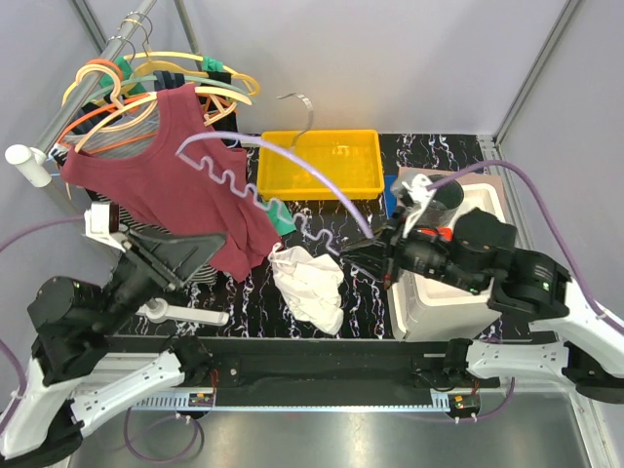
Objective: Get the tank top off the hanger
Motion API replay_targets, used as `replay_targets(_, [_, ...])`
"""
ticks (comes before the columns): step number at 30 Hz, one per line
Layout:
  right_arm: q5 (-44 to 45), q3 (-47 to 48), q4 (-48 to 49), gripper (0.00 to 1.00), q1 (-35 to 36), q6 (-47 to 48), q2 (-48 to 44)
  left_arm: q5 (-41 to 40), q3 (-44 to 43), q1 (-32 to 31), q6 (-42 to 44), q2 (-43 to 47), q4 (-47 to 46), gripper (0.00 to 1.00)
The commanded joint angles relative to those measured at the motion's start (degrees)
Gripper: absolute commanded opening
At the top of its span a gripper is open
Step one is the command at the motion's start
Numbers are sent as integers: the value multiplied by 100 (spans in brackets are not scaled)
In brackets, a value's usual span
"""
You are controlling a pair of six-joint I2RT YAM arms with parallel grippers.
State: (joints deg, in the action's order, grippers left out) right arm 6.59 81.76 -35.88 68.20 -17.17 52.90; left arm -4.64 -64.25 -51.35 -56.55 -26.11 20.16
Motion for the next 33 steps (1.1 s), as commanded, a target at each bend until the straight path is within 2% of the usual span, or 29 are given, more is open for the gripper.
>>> replay_targets(1, [-641,736,248,0,-18,345,570,-194,369,-24,-355,771,1367,63])
replay_targets(2, [-641,850,204,0,-9,398,659,-238,465,-24,-478,930,1481,64])
replay_targets(8, [-2149,1526,98,0,-315,715,1687,-511,467,-24,-760,1688,1982,63])
replay_targets(16, [-3478,3503,55,0,-562,996,3523,-494,-114,-24,-673,1872,2852,62])
replay_targets(28, [-3199,6676,-604,0,-571,1277,6159,-634,-246,29,-778,2154,2967,60])
replay_targets(31, [-3042,7248,-745,0,-563,1268,6494,-660,-237,38,-787,2154,2976,60])
replay_targets(33, [-3015,7267,-815,0,-563,1321,6461,-687,-246,55,-787,2162,2976,59])
